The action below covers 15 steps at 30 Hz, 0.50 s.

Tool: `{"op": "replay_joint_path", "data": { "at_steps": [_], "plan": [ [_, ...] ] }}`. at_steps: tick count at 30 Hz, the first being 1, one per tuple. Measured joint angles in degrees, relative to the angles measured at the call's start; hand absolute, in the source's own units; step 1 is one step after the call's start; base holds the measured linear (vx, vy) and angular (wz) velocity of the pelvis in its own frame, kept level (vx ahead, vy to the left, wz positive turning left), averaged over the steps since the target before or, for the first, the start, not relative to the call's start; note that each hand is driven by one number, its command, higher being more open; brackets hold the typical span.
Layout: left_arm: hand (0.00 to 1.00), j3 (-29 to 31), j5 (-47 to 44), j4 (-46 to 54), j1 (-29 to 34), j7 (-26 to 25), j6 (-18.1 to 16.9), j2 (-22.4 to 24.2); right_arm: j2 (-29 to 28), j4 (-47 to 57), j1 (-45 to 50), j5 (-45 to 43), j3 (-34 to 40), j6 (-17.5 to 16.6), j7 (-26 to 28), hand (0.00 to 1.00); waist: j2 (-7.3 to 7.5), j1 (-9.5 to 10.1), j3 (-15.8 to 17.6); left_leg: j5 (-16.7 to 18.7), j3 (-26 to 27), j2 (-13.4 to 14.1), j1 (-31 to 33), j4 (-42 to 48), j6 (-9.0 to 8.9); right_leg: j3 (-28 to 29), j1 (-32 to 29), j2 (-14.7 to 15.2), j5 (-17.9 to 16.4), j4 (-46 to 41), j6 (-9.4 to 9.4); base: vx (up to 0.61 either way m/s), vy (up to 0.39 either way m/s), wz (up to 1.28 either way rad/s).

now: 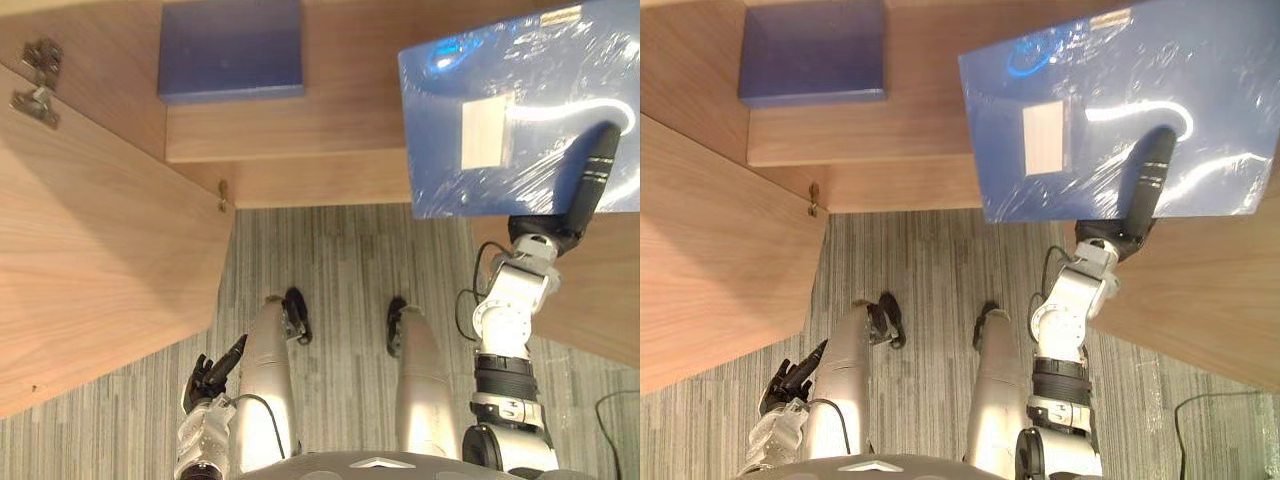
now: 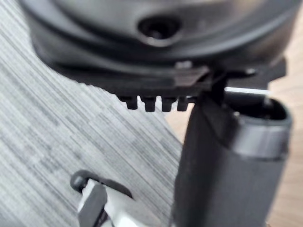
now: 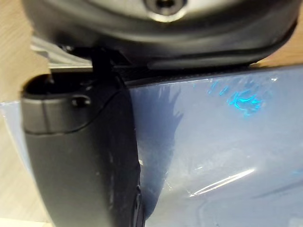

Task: Walk over to the cabinet, pick up the folder, carry it to the office cabinet, place the folder inside the office cabinet, then close the office cabinet door

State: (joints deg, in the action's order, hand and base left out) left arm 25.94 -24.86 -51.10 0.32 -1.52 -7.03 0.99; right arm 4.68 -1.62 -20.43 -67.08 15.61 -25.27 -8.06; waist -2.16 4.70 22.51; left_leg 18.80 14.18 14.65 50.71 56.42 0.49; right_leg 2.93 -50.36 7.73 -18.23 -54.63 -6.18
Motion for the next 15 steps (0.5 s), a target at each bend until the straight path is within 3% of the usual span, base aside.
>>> {"op": "replay_joint_path", "data": {
  "at_steps": [7, 11, 15],
  "plan": [
    [1.00, -0.37, -0.01, 0.61, 0.01, -0.83, 0.10, 0.18, 0.18, -0.38, -4.19, -0.02, -0.65, 0.05, -1.25, 0.00, -0.15, 1.44, 1.60, -0.34, -0.13, -0.23, 3.08, 0.88, 0.69, 0.20, -2.79, 0.32, 0.27, -0.61, -0.45, -0.02, -0.013, 0.01],
    [1.00, -0.86, -0.13, 1.10, 0.02, -0.83, 0.08, 0.17, 3.93, -6.49, -14.26, -0.89, -3.43, 0.66, -2.52, 0.00, -0.25, 1.32, 2.28, -0.45, -0.22, -0.80, 3.14, 0.66, 0.84, 0.01, -2.80, 1.17, 0.28, -0.61, -0.48, 0.01, -0.033, 0.05],
    [1.00, -2.13, -0.79, 1.27, 0.05, -0.77, -0.01, -0.13, 8.98, -20.03, -30.51, -0.98, -6.74, 4.36, -3.75, 0.00, -0.62, 1.30, 2.51, -1.01, -1.18, -1.10, 3.93, 0.53, 0.96, -0.97, -2.78, 1.41, 0.28, -0.39, -0.49, 0.00, -0.047, 0.09]
  ]
}}
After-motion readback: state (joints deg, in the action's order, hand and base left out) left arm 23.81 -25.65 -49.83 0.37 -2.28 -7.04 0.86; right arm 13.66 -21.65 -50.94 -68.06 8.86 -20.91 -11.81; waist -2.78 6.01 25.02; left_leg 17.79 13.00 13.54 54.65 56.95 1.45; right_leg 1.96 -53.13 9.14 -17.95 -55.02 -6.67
